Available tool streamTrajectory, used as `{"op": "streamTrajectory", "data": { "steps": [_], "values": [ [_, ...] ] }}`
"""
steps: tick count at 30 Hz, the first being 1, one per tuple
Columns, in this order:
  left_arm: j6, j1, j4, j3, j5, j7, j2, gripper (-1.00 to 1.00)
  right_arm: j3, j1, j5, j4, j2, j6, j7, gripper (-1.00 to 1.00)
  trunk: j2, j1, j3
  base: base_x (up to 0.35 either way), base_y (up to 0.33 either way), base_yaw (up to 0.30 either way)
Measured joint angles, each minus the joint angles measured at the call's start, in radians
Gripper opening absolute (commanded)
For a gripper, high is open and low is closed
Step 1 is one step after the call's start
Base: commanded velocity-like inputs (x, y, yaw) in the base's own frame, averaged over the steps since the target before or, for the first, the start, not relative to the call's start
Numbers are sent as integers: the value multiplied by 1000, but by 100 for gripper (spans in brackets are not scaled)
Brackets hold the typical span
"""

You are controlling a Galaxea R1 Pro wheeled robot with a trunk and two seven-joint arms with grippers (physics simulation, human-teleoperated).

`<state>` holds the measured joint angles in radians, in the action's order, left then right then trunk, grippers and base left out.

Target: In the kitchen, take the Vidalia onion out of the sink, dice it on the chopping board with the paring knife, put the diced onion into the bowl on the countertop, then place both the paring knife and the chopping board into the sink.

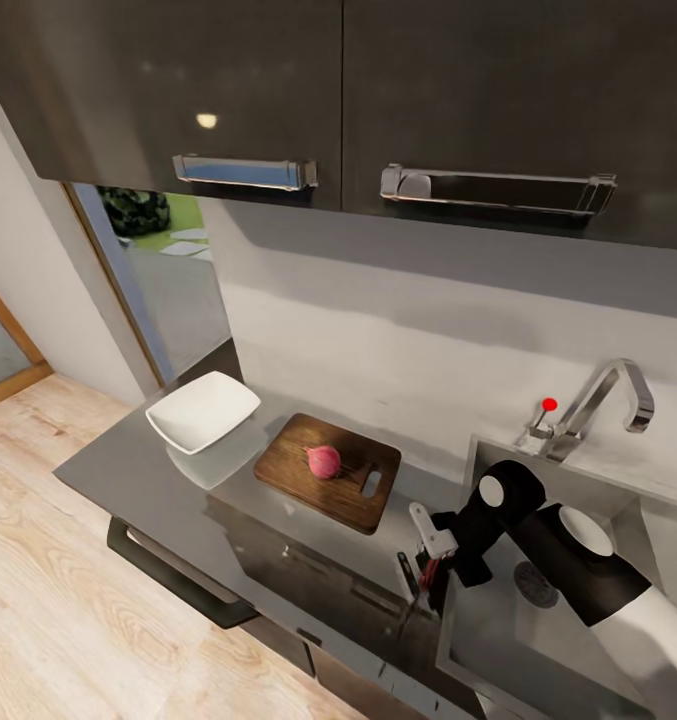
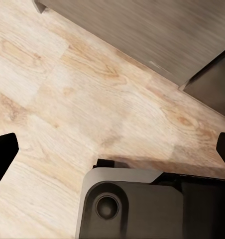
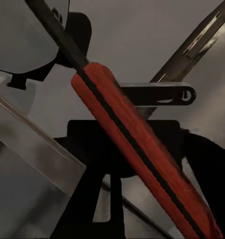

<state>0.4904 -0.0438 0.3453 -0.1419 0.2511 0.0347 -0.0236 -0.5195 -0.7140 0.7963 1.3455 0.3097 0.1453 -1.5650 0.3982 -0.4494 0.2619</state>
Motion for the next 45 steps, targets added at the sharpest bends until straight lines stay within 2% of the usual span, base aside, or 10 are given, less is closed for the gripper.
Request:
{"op": "streamTrajectory", "data": {
  "steps": [38,45],
  "values": [
    [0,0,0,0,0,-1,0,100,-1,0,3,5,-10,5,-1,-100,0,0,-60,0,0,0],
    [0,0,0,0,0,-1,0,100,1,0,2,11,-24,6,0,-100,0,0,-71,0,0,0]
  ]
}}
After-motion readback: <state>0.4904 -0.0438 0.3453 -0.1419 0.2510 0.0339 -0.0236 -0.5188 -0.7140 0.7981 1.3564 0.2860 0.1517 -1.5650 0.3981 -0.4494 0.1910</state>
